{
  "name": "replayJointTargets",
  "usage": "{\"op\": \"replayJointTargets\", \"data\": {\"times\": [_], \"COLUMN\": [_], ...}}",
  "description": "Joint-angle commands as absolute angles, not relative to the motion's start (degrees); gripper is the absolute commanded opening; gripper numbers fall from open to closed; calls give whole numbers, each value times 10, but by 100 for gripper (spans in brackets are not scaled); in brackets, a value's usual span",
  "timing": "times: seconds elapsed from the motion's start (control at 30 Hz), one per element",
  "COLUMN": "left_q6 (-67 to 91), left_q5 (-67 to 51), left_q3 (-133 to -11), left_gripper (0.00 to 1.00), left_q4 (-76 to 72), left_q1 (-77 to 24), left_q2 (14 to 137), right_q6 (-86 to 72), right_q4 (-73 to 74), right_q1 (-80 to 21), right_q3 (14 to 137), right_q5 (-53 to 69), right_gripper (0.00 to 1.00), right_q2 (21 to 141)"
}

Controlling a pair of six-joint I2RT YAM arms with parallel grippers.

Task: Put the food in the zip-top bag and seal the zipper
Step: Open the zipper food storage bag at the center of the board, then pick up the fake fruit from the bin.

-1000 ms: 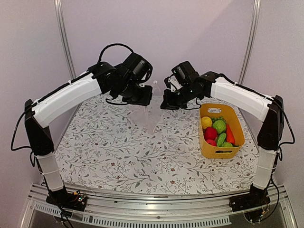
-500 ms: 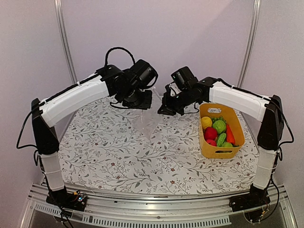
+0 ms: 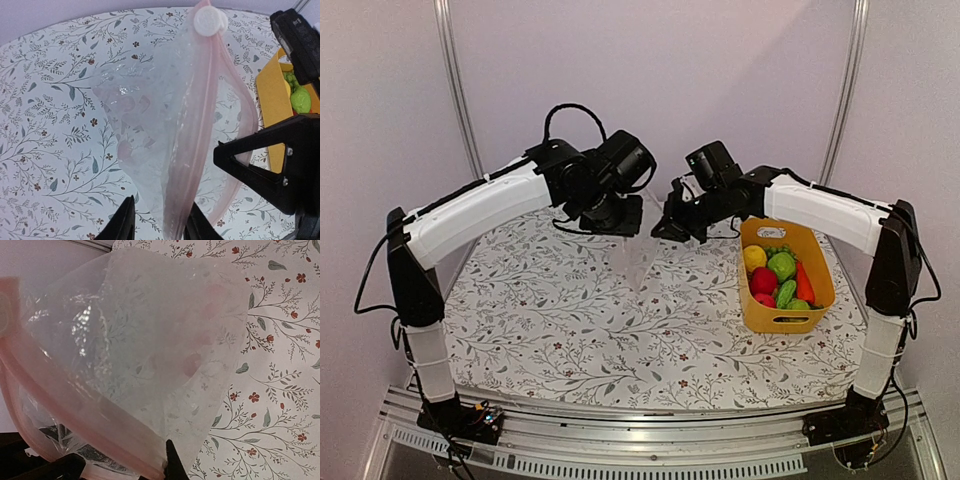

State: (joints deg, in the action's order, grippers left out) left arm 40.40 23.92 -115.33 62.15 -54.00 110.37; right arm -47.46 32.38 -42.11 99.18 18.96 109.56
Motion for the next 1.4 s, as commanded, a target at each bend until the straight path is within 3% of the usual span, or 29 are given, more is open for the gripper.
{"op": "replayJointTargets", "data": {"times": [0.0,0.1,0.27,0.37,0.43,0.5,0.63,0.73,0.83,1.03,1.13,1.37], "left_q6": [417,419,425,411,401,393,363,339,329,278,208,205], "left_q5": [241,244,264,267,271,275,281,298,316,323,245,79], "left_q3": [-1147,-1142,-1143,-1143,-1144,-1144,-1136,-1117,-1112,-1117,-1113,-1086], "left_gripper": [31,23,0,0,0,0,0,0,0,0,0,0], "left_q4": [632,635,642,630,629,634,644,653,685,759,740,650], "left_q1": [-549,-549,-550,-549,-549,-547,-540,-532,-518,-494,-496,-515], "left_q2": [1097,1098,1089,1077,1072,1069,1058,1038,1016,971,963,1011], "right_q6": [-489,-493,-498,-486,-461,-433,-386,-354,-320,-269,-250,-204], "right_q4": [301,294,286,286,287,292,340,374,421,465,465,467], "right_q1": [-416,-417,-416,-416,-416,-416,-413,-402,-378,-260,-198,-138], "right_q3": [978,976,970,971,982,993,1008,999,980,859,813,805], "right_q5": [202,208,206,218,243,282,280,251,211,138,111,29], "right_gripper": [0,0,0,0,8,24,45,56,61,58,55,53], "right_q2": [1071,1071,1062,1063,1066,1068,1022,969,925,867,852,906]}}
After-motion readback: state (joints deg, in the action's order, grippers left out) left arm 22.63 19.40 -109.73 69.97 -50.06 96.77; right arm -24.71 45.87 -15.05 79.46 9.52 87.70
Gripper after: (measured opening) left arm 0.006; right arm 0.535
